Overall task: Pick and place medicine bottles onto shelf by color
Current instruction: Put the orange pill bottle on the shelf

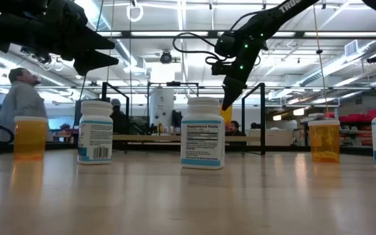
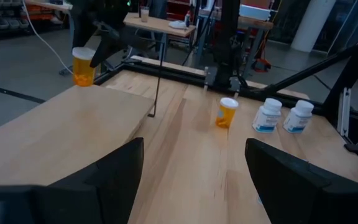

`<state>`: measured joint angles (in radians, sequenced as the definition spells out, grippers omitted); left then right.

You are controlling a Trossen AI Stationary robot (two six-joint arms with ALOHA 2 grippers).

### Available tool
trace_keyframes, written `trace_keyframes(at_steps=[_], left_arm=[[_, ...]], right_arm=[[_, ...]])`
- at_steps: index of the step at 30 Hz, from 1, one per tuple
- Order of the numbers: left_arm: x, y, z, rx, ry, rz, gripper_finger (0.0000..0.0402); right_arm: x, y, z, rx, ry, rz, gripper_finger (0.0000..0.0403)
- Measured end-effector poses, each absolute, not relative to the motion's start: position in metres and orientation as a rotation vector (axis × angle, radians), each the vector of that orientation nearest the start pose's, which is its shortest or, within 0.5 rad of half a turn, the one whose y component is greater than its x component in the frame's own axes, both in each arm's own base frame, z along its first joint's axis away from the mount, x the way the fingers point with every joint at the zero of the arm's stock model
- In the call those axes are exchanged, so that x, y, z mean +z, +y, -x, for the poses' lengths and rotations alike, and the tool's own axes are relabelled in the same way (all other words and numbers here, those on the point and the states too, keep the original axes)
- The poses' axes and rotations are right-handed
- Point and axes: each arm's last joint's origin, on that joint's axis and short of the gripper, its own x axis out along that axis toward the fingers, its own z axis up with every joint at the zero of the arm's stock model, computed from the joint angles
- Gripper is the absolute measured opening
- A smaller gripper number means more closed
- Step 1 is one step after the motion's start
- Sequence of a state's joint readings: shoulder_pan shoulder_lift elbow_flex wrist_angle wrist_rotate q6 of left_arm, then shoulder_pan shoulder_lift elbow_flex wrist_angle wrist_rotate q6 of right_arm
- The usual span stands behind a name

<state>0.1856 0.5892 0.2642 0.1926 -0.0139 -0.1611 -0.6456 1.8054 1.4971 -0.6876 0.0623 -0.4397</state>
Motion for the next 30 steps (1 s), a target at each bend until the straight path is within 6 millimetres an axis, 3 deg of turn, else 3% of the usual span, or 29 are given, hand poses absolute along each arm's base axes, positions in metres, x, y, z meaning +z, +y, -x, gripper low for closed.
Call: trace_keyframes(at_steps=[7,18,25,30], left_arm=[[0.216,0.028,-0.145,0.211,0.117,0.172,0.0286],[0.216,0.028,-0.145,0.211,0.118,0.172,0.0286],[0.218,0.028,-0.145,0.213,0.098,0.156,0.0286],[0.220,0.028,-0.145,0.225,0.074,0.133,0.0286]], right_arm=[[0.243,-0.236,-0.317,-0.412,1.112,0.083,0.0232],[0.241,-0.241,-0.318,-0.406,1.062,0.021,0.0233],[0.257,-0.224,-0.344,-0.404,0.929,0.052,0.0233],[0.283,-0.210,-0.362,-0.427,0.872,0.120,0.0231]])
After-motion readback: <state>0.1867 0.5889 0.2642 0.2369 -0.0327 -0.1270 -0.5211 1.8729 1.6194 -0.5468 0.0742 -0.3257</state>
